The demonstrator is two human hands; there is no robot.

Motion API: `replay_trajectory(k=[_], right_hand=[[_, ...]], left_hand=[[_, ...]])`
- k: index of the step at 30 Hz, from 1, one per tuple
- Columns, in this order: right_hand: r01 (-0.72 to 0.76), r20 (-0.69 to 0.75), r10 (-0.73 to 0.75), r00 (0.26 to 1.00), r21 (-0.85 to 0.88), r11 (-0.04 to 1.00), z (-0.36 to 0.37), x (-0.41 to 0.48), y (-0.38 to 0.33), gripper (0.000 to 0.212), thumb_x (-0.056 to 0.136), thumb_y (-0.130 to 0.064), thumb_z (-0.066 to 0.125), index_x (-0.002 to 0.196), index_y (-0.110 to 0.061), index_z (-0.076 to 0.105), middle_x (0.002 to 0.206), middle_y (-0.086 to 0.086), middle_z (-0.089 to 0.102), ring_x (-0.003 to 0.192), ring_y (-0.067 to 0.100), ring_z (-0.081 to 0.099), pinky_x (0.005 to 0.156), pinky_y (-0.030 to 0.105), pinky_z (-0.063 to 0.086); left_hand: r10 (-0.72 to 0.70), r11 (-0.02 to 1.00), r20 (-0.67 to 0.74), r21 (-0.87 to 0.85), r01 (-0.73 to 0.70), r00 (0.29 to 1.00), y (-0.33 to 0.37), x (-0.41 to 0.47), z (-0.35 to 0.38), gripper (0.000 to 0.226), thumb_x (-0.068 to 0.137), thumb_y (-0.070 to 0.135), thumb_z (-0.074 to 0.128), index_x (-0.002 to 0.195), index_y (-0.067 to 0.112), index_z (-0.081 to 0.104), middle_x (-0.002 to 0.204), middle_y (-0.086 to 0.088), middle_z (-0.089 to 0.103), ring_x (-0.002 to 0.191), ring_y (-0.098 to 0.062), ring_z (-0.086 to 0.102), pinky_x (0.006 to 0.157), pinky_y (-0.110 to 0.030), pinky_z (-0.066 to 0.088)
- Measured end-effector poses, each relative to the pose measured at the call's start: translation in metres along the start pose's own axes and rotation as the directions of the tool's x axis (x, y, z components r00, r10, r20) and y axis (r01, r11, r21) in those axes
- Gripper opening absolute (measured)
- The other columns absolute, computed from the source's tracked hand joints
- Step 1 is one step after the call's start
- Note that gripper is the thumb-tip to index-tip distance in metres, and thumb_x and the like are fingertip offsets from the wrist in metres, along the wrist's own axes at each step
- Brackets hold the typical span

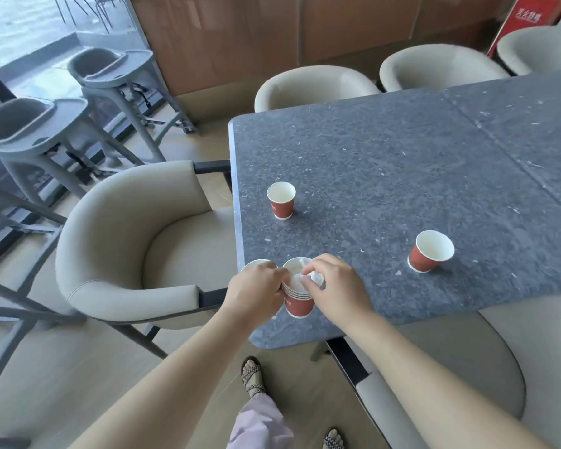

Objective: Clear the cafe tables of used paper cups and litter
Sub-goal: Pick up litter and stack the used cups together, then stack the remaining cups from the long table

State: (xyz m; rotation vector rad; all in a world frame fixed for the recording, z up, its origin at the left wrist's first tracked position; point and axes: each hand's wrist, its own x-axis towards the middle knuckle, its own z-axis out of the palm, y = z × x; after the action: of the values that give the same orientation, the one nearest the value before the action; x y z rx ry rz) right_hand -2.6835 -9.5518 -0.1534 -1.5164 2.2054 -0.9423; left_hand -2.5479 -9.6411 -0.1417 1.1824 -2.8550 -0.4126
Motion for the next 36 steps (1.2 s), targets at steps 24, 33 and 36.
replay_trajectory(k=[24,33,36], right_hand=[[-0.217,-0.141,0.192,0.971,-0.191,0.957,0.04,0.118,0.003,0.021,0.083,-0.019,0.06,0.104,-0.019,0.061,0.109,-0.005,0.064,0.105,0.017,0.055,0.076,0.033,0.05],[-0.289,-0.131,0.265,0.955,-0.226,0.93,0.041,0.11,0.012,0.02,0.085,-0.02,0.059,0.105,-0.021,0.06,0.106,-0.005,0.065,0.101,0.017,0.056,0.077,0.031,0.049],[-0.282,-0.096,0.267,0.959,-0.233,0.931,0.039,0.106,0.013,0.017,0.084,-0.019,0.059,0.101,-0.021,0.061,0.103,-0.005,0.066,0.099,0.018,0.056,0.078,0.035,0.05]], left_hand=[[0.321,0.942,-0.092,-0.074,-0.328,0.943,-0.097,0.19,-0.068,0.033,0.084,0.027,0.055,0.116,0.034,0.049,0.11,0.008,0.062,0.093,-0.022,0.061,0.061,-0.03,0.047],[0.371,0.92,-0.169,-0.063,-0.386,0.913,-0.101,0.222,-0.062,0.029,0.086,0.02,0.059,0.114,0.028,0.056,0.101,0.006,0.068,0.092,-0.022,0.062,0.065,-0.033,0.051],[0.376,0.926,-0.072,-0.003,-0.377,0.924,-0.099,0.231,-0.047,0.036,0.087,0.015,0.054,0.12,0.03,0.052,0.112,0.006,0.064,0.102,-0.021,0.058,0.071,-0.035,0.051]])
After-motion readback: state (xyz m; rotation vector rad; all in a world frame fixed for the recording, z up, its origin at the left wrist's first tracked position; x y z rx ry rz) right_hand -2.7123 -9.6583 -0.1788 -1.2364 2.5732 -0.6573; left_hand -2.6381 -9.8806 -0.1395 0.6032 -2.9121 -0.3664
